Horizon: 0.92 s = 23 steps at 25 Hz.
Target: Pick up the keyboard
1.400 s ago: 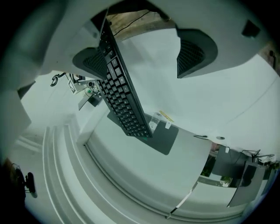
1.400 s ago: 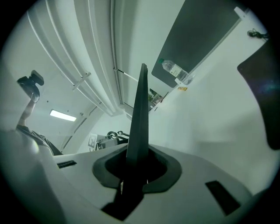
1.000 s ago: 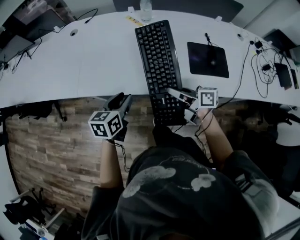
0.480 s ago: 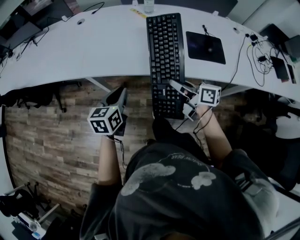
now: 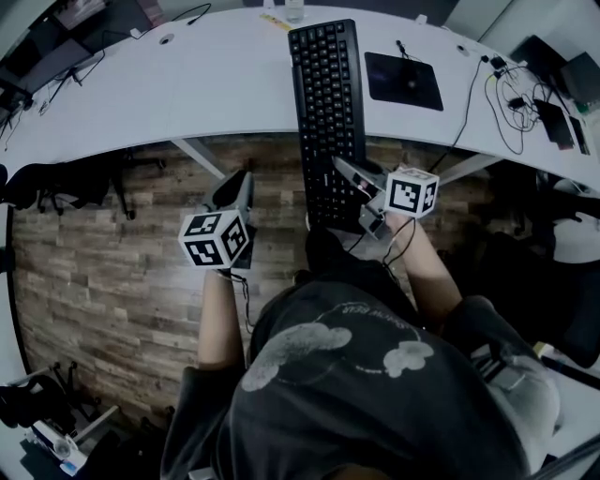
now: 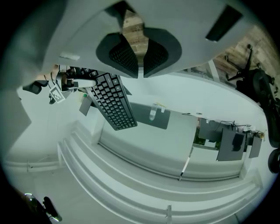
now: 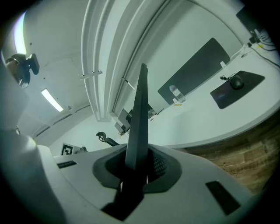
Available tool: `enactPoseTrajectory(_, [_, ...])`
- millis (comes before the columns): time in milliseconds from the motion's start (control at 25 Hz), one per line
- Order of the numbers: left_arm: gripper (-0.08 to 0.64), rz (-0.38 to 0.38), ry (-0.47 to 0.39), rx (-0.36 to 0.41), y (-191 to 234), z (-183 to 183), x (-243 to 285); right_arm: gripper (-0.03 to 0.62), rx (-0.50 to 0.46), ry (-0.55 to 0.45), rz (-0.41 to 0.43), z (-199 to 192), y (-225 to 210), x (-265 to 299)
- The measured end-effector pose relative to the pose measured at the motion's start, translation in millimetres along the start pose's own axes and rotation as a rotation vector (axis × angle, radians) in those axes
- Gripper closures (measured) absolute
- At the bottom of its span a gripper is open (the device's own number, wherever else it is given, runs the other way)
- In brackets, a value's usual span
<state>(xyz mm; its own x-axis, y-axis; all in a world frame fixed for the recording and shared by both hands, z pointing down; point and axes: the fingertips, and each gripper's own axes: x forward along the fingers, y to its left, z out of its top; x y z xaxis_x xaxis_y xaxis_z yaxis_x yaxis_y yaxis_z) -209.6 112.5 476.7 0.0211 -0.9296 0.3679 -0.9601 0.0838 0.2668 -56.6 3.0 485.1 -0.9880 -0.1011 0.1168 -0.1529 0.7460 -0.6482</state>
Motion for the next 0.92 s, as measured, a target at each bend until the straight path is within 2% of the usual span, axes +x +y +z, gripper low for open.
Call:
enactPoseTrajectory(80, [0.52,0.009,0.002,0.012,-5.2,-6.4,-7.4,0.537,-0.007,0.006,-0.029,-10.8,-0.3,-8.4])
enactPoseTrajectory(160, [0.52,0.017,0.003,0.019,-9.6,-13.1,-13.3,0.537,-0.02,0.004,-0.023,-15.9,7.8,-12.9])
enactPoseTrajectory(320, [0.523,0.032,0.016,0.033,-17.9,-28.2,-20.6,0.537,0.015,0.02,-0.073,-38.0,2.9,-30.2])
enactPoseTrajectory(440, [0.537,0.051,0.026,0.051,-19.2,-38.1,-25.4,0.537,0.0,0.018,-0.047,-43.9,14.1,-35.2])
enactPoseTrajectory(600, [0.548,0.069,0.025,0.063,-20.4,-43.0,-31.2,0.537,0.027,0.028,-0.073,-56.2,10.4,-46.9])
enactPoseTrajectory(920, [0.555,0.07,0.035,0.085,-31.0,-44.9,-36.0,0.537,0.013,0.011,-0.047,-53.2,19.1,-58.6])
